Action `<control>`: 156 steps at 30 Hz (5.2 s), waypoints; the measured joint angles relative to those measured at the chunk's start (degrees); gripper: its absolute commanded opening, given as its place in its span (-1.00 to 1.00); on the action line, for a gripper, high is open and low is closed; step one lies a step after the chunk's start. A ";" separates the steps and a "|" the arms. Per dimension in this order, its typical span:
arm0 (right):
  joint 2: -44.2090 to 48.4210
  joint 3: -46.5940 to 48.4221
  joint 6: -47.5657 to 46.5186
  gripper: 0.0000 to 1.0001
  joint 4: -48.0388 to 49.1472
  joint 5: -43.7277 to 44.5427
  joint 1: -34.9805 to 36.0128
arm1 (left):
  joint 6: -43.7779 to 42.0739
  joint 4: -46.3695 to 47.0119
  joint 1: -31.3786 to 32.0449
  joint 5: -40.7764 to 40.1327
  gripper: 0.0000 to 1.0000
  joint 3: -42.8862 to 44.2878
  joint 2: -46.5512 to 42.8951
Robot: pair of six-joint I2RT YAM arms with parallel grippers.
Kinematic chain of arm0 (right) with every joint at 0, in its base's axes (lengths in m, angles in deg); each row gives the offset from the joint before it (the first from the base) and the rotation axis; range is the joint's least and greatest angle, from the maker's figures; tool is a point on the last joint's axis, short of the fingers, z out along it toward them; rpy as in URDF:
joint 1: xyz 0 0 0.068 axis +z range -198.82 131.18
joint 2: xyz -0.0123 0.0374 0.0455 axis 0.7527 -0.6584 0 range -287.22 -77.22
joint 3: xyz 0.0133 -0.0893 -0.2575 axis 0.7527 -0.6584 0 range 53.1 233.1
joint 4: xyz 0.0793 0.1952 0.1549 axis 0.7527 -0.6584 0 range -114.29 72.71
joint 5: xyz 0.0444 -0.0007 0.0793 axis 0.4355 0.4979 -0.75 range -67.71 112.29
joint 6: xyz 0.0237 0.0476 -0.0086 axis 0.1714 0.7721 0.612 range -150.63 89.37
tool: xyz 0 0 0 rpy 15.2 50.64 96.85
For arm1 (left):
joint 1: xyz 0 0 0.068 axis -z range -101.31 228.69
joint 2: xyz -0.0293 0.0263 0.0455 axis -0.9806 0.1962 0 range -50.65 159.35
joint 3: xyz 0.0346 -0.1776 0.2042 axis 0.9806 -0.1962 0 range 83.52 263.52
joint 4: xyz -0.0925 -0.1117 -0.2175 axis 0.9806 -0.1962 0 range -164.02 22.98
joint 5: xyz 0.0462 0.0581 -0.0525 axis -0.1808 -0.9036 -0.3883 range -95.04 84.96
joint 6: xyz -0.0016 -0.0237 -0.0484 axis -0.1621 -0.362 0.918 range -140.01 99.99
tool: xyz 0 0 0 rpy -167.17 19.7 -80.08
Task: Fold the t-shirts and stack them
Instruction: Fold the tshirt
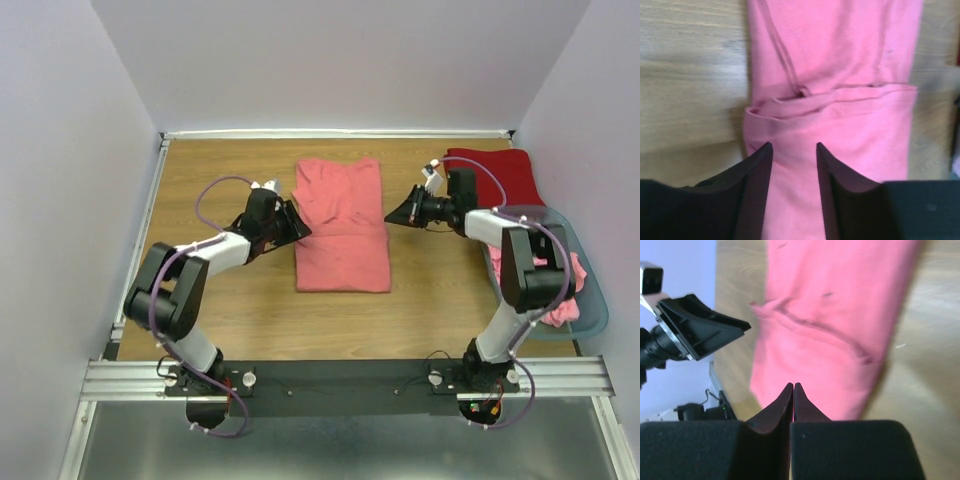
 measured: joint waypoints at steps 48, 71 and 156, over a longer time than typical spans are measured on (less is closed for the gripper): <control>34.93 -14.86 -2.99 0.12 -38.53 37.24 11.19 | 14.08 -31.19 19.52 -17.31 0.11 -5.88 -19.78; 22.88 -9.62 -0.33 0.13 -42.73 46.82 23.65 | 15.78 -29.77 23.71 -21.79 -0.03 -3.21 -10.25; 7.74 38.97 -2.40 -0.99 -82.29 55.25 34.23 | 4.07 -49.81 9.92 0.09 -1.00 0.22 -35.08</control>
